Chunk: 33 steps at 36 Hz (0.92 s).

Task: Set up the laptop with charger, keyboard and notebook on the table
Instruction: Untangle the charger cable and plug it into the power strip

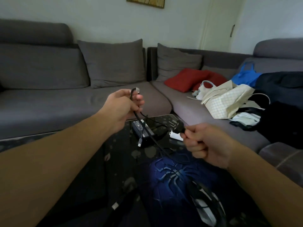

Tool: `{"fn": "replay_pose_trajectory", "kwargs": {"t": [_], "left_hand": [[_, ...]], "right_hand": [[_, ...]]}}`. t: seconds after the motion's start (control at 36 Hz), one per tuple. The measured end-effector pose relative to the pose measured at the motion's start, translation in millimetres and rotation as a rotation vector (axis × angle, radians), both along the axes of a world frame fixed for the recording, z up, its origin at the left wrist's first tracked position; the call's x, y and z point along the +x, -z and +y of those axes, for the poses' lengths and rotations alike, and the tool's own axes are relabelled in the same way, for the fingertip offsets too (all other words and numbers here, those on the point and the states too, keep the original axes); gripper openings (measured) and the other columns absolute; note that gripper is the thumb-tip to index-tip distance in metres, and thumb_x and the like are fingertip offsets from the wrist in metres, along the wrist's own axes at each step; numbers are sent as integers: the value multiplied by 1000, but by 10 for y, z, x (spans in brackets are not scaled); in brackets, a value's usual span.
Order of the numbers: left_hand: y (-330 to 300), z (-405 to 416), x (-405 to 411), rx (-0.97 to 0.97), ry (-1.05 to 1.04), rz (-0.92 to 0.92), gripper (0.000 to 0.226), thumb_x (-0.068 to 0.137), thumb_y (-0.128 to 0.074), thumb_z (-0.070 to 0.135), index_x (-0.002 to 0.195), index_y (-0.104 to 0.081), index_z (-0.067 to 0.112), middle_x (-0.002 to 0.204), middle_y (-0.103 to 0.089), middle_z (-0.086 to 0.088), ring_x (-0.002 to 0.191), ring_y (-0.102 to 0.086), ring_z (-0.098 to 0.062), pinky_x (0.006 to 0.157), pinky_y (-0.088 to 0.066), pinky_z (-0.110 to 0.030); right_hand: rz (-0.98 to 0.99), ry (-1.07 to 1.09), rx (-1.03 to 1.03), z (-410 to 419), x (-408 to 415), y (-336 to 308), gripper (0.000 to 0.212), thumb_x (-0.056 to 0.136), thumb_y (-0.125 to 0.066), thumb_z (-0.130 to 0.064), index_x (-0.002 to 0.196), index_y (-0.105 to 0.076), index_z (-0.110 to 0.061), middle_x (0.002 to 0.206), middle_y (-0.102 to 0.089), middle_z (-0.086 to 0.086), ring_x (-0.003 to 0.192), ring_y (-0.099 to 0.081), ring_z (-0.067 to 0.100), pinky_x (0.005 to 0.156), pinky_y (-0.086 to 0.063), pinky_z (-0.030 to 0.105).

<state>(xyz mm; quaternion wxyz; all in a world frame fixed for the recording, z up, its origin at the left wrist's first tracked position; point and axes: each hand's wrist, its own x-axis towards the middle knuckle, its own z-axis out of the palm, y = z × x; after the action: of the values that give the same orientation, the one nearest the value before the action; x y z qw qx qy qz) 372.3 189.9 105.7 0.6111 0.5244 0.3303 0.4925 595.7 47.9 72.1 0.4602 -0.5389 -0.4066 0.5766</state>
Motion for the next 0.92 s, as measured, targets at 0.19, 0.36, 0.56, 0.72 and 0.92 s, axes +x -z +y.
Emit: {"fn": "replay_pose_trajectory", "kwargs": {"t": [0.19,0.36,0.56,0.72,0.92], "left_hand": [[-530,-353,39,82,-3,-73,52,64,-31,-35,72,-51,13,111,-74,-13,96,-69,-22,75,-56,-34],[-960,-599,-179,100,-49,-150,41,67,-51,-14,102,-66,2,104,-70,-3,97,-63,-16,75,-51,-29],[-1375,-883,-498,-69,24,-388,15,91,-56,10,77,-53,11,76,-62,-5,64,-63,-13,67,-56,-25],[-1470,-1001,-792,-145,-30,-129,18,105,-43,21,90,-50,14,61,-64,-1,39,-50,-8,41,-45,-18],[-1232,-1337,-933,-115,-109,77,36,112,-42,22,82,-59,10,74,-64,-6,62,-61,-17,47,-58,-26]], "right_hand": [[64,130,40,-335,-69,-84,28,110,-41,-7,84,-51,-13,61,-38,-1,49,-23,9,37,-21,20],[184,242,92,-613,-99,-177,22,104,-51,-4,85,-48,-15,62,-33,-1,49,-19,9,39,-15,20],[88,288,131,-764,-308,-293,17,102,-59,-9,90,-51,-17,62,-28,0,46,-19,10,35,-17,22],[-73,361,96,-958,-354,-146,12,103,-60,-10,111,-60,-1,53,-28,-1,42,-18,11,39,-16,19],[-114,445,135,-1109,-468,-257,13,102,-68,-20,97,-65,-8,50,-39,-4,39,-27,8,38,-20,20]]}}
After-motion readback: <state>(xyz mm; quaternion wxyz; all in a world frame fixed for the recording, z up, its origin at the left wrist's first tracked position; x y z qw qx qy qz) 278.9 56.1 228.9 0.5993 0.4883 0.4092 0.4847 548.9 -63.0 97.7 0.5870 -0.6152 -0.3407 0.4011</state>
